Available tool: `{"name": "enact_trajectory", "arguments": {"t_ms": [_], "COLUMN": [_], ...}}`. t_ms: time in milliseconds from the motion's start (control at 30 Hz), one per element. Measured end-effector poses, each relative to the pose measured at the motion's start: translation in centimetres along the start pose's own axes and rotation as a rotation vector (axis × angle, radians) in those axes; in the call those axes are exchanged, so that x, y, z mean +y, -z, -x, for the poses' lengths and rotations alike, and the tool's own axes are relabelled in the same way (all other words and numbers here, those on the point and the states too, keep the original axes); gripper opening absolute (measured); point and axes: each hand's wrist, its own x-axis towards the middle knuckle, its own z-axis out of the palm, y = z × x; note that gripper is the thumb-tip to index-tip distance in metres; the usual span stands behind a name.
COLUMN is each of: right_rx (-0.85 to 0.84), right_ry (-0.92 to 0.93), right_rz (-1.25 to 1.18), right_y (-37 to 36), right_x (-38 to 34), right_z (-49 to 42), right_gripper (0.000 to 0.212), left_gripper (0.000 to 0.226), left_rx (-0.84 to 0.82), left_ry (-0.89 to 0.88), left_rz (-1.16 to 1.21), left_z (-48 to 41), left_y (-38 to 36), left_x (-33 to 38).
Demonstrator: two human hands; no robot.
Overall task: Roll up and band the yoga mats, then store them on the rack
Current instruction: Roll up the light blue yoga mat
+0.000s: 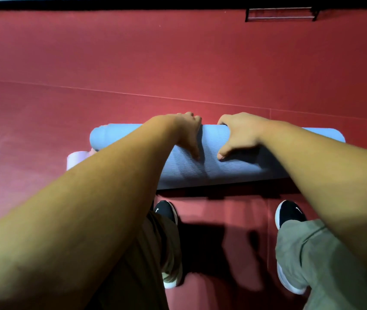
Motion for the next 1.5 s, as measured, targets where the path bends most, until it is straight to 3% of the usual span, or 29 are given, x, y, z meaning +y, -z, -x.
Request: {"name": "enact_trajectory", "arguments": {"t_ms": [100,300,467,700,867,967,1133,1233,1267,1367,1500], "right_rx": [-0.013,-0.115,-0.052,0.008,-0.064,-0.106,-0.161,-0.082,-0.046,-0.005,-0.022], "right_ry": [-0.015,0.003,0.067,0.081,0.017,0.005,0.020,0.051,0.052,0.043,0.053], "right_rz": [-0.044,-0.011,0.237,0.176,0.013,-0.036,-0.049,0.143,0.195,0.204,0.157], "right_y": [0.4,0.5,-0.2,0.4,1.1,1.2,0.8,0.2,0.0,0.1,0.7], "right_x": [-0.2,-0.3,-1.4,-1.5,-0.5,-0.2,-0.3,-1.4,-1.8,-2.1,-1.9], "right_z": [0.1,0.2,0.2,0.3,1.1,1.1,0.8,0.6,0.7,0.8,0.8], "right_gripper": [0.089,0.086,0.120,0.094,0.078,0.072,0.103,0.133,0.135,0.114,0.105], "left_gripper": [0.128,0.103,0.096,0.101,0.133,0.127,0.105,0.097,0.094,0.096,0.103], "left_rx": [0.077,0.056,-0.015,-0.060,0.074,0.130,0.034,0.009,-0.005,-0.047,-0.011], "left_ry": [0.032,-0.020,0.012,0.002,-0.112,-0.113,-0.081,-0.069,-0.069,-0.064,-0.097], "left_rz": [-0.083,0.033,0.141,0.146,-0.095,-0.137,0.039,0.120,0.145,0.181,0.139], "left_z": [0.3,0.1,0.0,-0.1,0.2,0.2,0.0,0.2,0.2,0.4,0.4], "left_y": [-0.3,0.7,0.9,1.0,0.0,-0.1,0.7,1.1,1.2,1.2,0.9], "left_x": [0.9,-0.2,-1.0,-1.2,-0.2,0.4,-0.2,-0.9,-1.2,-1.7,-1.5]}}
